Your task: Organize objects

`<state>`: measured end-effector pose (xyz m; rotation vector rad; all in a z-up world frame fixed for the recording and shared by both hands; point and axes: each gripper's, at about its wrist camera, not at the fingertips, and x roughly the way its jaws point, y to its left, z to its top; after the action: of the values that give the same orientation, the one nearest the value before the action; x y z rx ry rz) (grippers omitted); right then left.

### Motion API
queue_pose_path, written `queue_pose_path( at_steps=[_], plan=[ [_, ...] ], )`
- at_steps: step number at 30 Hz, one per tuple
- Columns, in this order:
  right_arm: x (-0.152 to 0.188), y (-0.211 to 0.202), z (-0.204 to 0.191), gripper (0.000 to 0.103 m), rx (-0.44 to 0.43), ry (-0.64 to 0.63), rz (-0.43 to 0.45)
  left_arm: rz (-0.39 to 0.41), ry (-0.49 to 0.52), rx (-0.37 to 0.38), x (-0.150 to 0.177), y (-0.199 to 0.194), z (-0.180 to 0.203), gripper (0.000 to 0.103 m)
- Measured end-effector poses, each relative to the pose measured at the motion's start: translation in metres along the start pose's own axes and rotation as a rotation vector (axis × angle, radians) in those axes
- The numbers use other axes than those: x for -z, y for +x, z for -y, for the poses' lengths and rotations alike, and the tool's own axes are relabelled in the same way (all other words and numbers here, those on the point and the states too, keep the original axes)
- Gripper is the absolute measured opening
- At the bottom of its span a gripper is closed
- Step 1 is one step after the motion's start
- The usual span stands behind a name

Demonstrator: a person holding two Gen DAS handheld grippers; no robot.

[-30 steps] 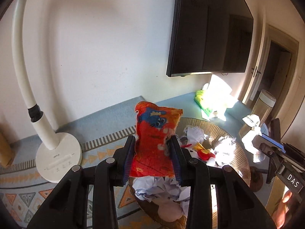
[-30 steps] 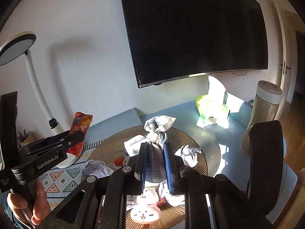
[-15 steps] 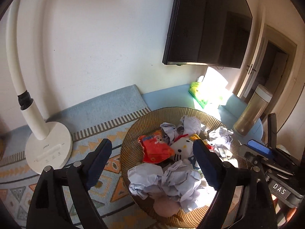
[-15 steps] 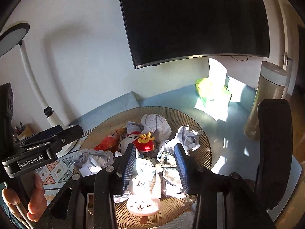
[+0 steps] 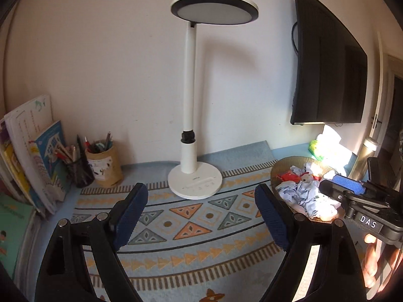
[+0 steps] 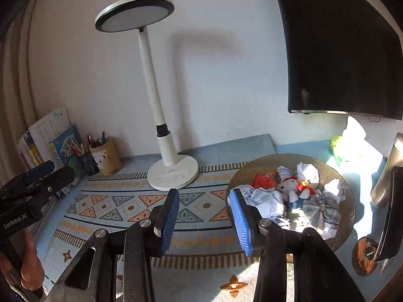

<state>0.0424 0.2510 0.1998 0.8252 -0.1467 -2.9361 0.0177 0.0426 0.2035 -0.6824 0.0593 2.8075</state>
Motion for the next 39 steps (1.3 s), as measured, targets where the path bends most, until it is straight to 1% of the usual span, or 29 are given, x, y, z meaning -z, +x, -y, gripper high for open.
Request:
queue_pose_path(
  at_steps=[3,4,6,11,15,17,20,21,24,27,28,33,39],
  plan=[
    [0.015,0.013,-0.032,0.041,-0.05,-0.018,-0.044,-0.016,-0.046,-0.068,0.019,-0.012,-0.03,0.086],
    [0.022,0.02,-0.041,0.041,-0.061,-0.022,-0.066,-0.032,-0.06,-0.085,0.029,-0.011,-0.038,0.086],
    [0.038,0.034,-0.056,0.041,-0.075,-0.032,-0.111,-0.084,-0.086,-0.096,0.054,-0.005,-0.05,0.086],
    [0.077,0.083,-0.07,0.041,-0.058,-0.035,-0.229,-0.234,-0.103,-0.11,0.116,0.036,-0.064,0.086],
    [0.101,0.112,-0.068,0.041,-0.028,-0.05,-0.287,-0.281,-0.091,-0.158,0.144,0.057,-0.064,0.086],
    [0.109,0.121,-0.068,0.041,-0.007,-0.07,-0.299,-0.301,-0.083,-0.18,0.149,0.063,-0.063,0.086],
    [0.117,0.132,-0.065,0.041,0.002,-0.075,-0.328,-0.273,-0.074,-0.207,0.147,0.063,-0.063,0.086],
    [0.118,0.136,-0.065,0.041,0.003,-0.074,-0.339,-0.292,-0.077,-0.22,0.148,0.066,-0.064,0.086],
    [0.116,0.136,-0.063,0.041,-0.001,-0.071,-0.33,-0.376,-0.074,-0.263,0.153,0.08,-0.064,0.086],
    [0.118,0.139,-0.061,0.041,0.01,-0.056,-0.353,-0.426,-0.065,-0.284,0.156,0.088,-0.063,0.086],
    [0.118,0.138,-0.059,0.041,0.01,-0.049,-0.348,-0.437,-0.066,-0.285,0.157,0.089,-0.064,0.087],
    [0.118,0.137,-0.056,0.041,0.011,-0.031,-0.346,-0.445,-0.106,-0.264,0.158,0.089,-0.071,0.088],
    [0.118,0.138,-0.058,0.045,0.009,-0.048,-0.349,-0.471,-0.18,-0.231,0.16,0.092,-0.082,0.093]
  ],
)
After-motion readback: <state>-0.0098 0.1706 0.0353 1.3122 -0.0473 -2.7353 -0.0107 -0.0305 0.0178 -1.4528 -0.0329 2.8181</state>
